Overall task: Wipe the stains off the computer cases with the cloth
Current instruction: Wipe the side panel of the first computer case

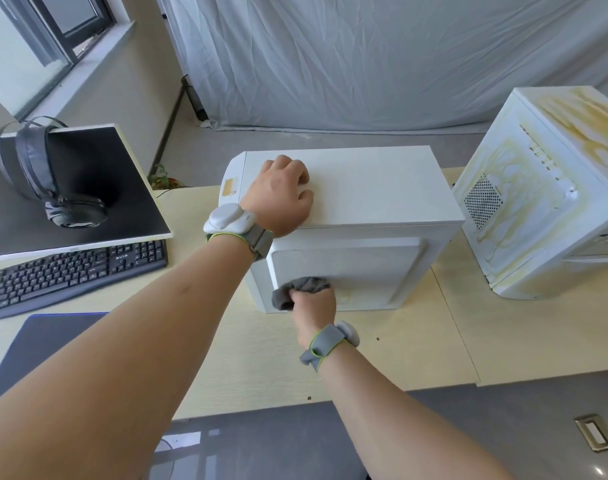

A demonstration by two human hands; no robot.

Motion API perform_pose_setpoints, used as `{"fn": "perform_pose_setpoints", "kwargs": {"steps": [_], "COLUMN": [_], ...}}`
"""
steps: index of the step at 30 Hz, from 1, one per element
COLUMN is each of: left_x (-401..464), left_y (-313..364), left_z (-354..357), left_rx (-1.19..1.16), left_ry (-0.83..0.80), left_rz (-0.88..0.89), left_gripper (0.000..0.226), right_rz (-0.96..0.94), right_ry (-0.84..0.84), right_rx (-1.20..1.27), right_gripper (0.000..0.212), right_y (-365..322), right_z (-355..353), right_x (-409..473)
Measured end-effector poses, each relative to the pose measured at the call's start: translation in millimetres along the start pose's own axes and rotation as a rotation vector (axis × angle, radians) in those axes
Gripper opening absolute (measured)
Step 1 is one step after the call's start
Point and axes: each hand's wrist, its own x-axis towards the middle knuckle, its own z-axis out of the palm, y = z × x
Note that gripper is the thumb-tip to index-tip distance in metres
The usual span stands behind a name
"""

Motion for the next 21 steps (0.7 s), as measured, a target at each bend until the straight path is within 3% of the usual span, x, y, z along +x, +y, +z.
{"fn": "perform_pose_setpoints", "kwargs": {"steps": [2, 5, 7, 11, 13, 18, 21], "left_x": [0, 0, 1, 1, 1, 1, 0], "left_y": [-1, -4, -1, -1, -1, 1, -1], "left_z": [-1, -1, 0, 0, 1, 0, -1], "left_rx": [-0.008, -0.023, -0.022, -0.023, -0.026, -0.021, -0.024], "left_ry": [0.005, 0.01, 0.012, 0.019, 0.018, 0.004, 0.006], "left_rz": [-0.001, -0.012, -0.004, 0.0, -0.003, 0.002, 0.002], "left_gripper": [0.023, 0.024, 0.024, 0.024, 0.024, 0.024, 0.025], "right_rz": [-0.024, -0.165, -0.106, 0.145, 0.171, 0.134, 0.096], "right_ry": [-0.03, 0.085, 0.208, 0.289, 0.245, -0.082, 0.007], "right_rx": [0.189, 0.444, 0.399, 0.208, 0.176, 0.236, 0.292], "right_gripper": [0.012, 0.002, 0.013, 0.015, 0.018, 0.024, 0.025], "right_y": [-8, -31, -35, -22, -16, -5, -20], "right_z": [-5, -41, -79, -105, -83, -23, -21], "right_x": [5, 15, 33, 46, 42, 12, 6]}}
